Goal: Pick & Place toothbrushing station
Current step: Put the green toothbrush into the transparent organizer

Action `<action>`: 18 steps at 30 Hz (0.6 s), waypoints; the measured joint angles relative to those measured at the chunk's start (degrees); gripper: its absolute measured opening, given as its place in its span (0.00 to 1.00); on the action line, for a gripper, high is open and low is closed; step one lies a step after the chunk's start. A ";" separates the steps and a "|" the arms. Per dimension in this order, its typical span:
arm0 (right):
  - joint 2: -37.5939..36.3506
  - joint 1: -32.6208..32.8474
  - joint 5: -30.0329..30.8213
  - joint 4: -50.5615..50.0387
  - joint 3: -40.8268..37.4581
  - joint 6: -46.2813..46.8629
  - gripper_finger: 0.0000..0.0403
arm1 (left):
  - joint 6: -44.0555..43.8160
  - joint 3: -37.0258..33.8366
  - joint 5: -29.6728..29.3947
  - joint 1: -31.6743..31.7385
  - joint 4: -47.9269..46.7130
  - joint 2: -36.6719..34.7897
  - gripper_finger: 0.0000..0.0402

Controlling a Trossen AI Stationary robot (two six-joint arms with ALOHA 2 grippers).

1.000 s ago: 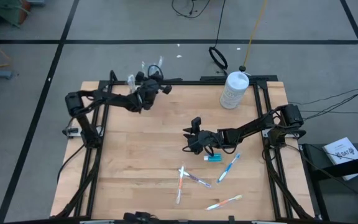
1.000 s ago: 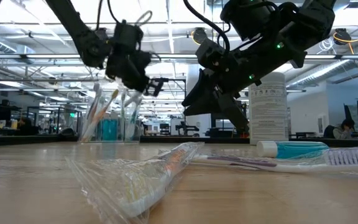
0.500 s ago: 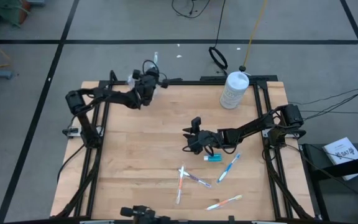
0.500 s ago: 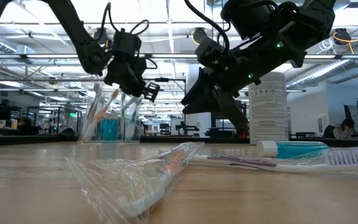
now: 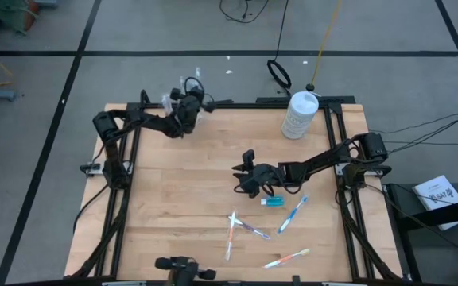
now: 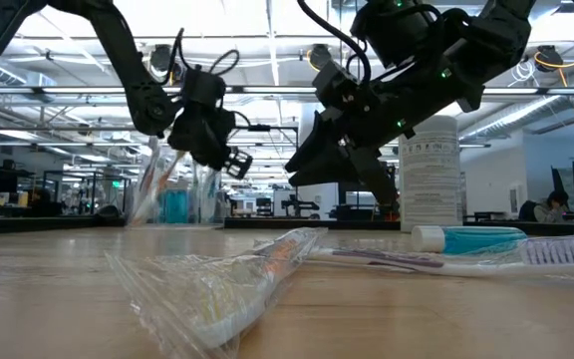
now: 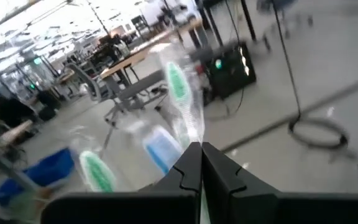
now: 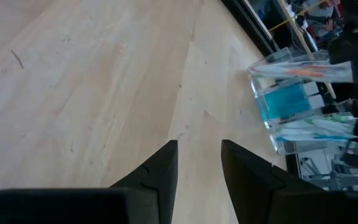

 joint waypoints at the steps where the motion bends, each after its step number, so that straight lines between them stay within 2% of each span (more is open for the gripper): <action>1: -0.02 0.00 -0.01 -0.02 0.00 0.00 0.28 | 0.81 0.00 0.29 0.04 -1.72 0.00 0.00; 6: -0.02 -0.12 -0.05 -0.05 0.00 -0.05 0.28 | 3.91 0.02 2.33 -0.12 -8.98 0.00 0.00; 10: -0.01 -0.13 -0.03 -0.07 0.00 0.00 0.28 | 5.91 0.02 -3.07 -0.87 -9.13 0.00 0.01; 18: 0.00 -0.13 -0.01 -0.13 0.00 0.02 0.28 | 13.42 0.02 -12.28 -6.53 -9.51 -1.28 0.03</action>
